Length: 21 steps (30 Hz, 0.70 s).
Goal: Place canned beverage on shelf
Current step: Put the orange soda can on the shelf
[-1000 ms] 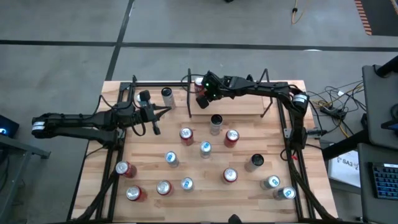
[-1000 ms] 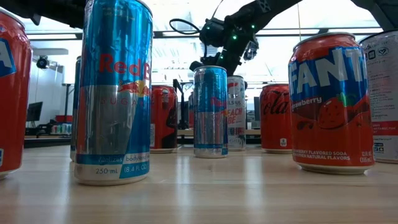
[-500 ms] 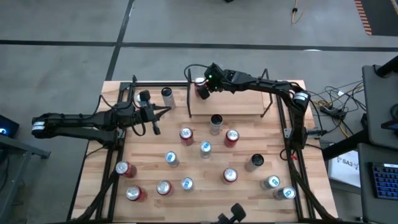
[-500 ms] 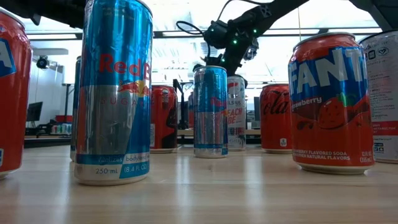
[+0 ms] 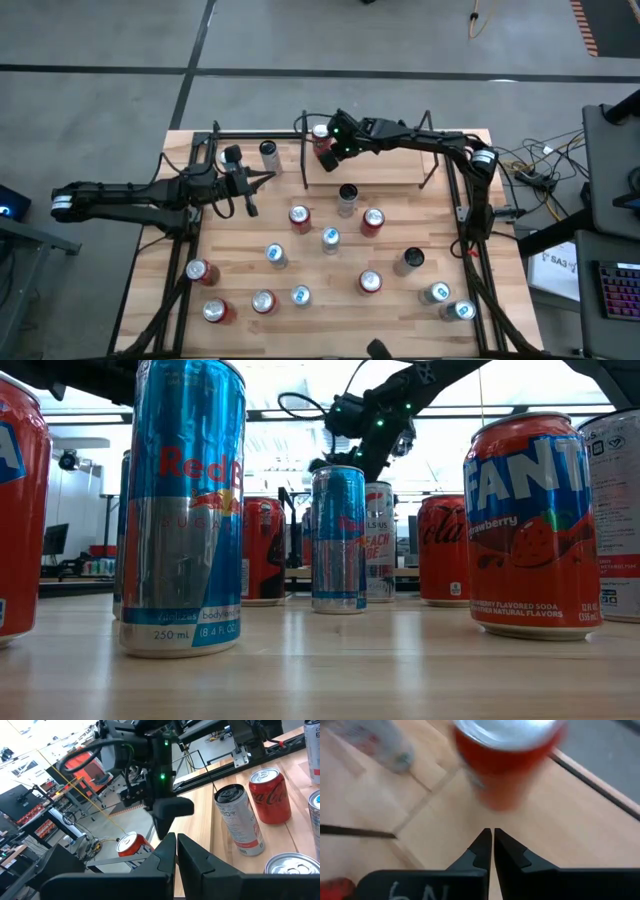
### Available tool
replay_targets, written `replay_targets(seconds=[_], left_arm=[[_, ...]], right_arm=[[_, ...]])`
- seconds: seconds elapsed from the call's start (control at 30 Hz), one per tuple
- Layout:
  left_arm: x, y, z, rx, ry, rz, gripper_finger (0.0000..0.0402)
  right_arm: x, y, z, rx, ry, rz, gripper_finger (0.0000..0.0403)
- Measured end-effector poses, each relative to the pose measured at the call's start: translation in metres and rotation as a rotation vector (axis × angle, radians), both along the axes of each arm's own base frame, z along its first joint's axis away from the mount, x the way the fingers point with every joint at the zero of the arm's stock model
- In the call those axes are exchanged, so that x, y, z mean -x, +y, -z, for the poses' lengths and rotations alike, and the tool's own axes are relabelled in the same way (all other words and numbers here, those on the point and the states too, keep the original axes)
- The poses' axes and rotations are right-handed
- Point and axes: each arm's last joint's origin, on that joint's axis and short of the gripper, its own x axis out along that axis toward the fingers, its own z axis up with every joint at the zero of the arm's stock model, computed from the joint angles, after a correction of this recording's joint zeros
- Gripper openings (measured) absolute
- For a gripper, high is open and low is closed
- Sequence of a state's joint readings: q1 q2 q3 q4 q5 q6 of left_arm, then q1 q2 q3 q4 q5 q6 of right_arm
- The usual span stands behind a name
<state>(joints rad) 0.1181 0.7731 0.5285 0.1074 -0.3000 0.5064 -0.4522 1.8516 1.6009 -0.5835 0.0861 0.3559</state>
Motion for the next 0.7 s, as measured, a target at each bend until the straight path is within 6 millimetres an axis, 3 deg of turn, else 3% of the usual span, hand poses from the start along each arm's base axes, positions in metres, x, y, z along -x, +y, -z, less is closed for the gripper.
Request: replay_targets(seconds=[0.17,0.47,0.7], left_arm=[[0.0,0.0,0.0,0.002,-0.001,0.0,0.0],[0.0,0.0,0.0,0.002,0.003,-0.002,0.0],[0.0,0.0,0.0,0.026,-0.008,-0.007,0.0]], right_arm=[[-0.009,-0.008,0.001,0.076,-0.066,0.002,0.0009],[-0.007,-0.014,0.002,0.122,-0.051,0.021,0.0009],[-0.001,0.017,-0.003,0.071,0.084,-0.035,0.0009]])
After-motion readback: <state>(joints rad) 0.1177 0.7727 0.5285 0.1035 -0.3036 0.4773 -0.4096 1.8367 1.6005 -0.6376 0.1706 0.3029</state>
